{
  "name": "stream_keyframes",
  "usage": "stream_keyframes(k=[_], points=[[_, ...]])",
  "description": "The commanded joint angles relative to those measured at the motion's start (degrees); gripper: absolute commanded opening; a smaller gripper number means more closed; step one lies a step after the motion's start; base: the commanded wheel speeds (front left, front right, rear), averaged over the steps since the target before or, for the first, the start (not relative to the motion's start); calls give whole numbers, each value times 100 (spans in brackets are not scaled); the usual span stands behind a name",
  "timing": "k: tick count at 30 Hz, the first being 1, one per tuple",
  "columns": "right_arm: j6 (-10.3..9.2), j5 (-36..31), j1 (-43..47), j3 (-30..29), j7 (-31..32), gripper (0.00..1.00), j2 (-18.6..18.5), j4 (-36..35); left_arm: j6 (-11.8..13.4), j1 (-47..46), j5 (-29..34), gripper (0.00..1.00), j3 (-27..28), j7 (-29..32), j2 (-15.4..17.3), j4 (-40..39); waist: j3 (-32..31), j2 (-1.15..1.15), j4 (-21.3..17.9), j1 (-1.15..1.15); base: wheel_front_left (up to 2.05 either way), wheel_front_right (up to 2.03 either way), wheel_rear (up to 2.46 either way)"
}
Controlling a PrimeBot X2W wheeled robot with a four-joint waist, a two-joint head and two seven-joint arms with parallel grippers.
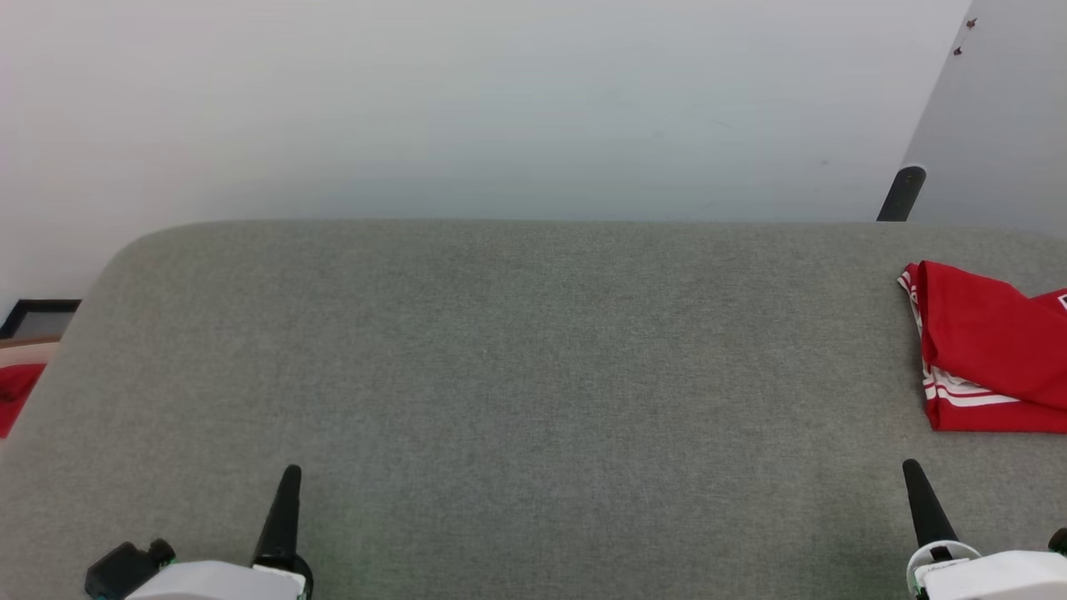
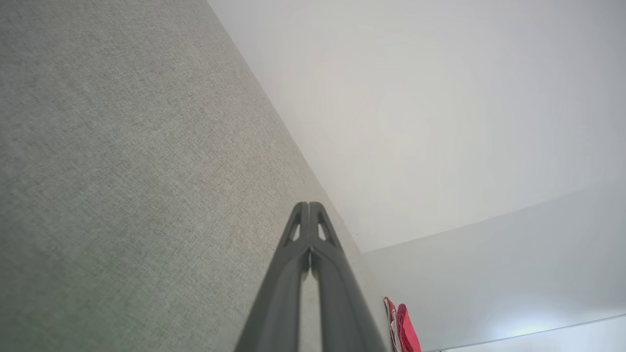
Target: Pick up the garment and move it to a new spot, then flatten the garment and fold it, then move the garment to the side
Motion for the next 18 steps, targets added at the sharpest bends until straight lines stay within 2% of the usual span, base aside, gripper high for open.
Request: stream_keyframes(k=[1,18], points=[[-3,143,-163,-29,32,0,4,-58,-1,-102,-130,0,33,26,6,-40,5,0,-6,0,0,0,0],[-3,1108,-289,-68,246,0,40,-54,-2,-268,-934,0,126,264,-115,-28,62,0,-69,0,0,0,0]])
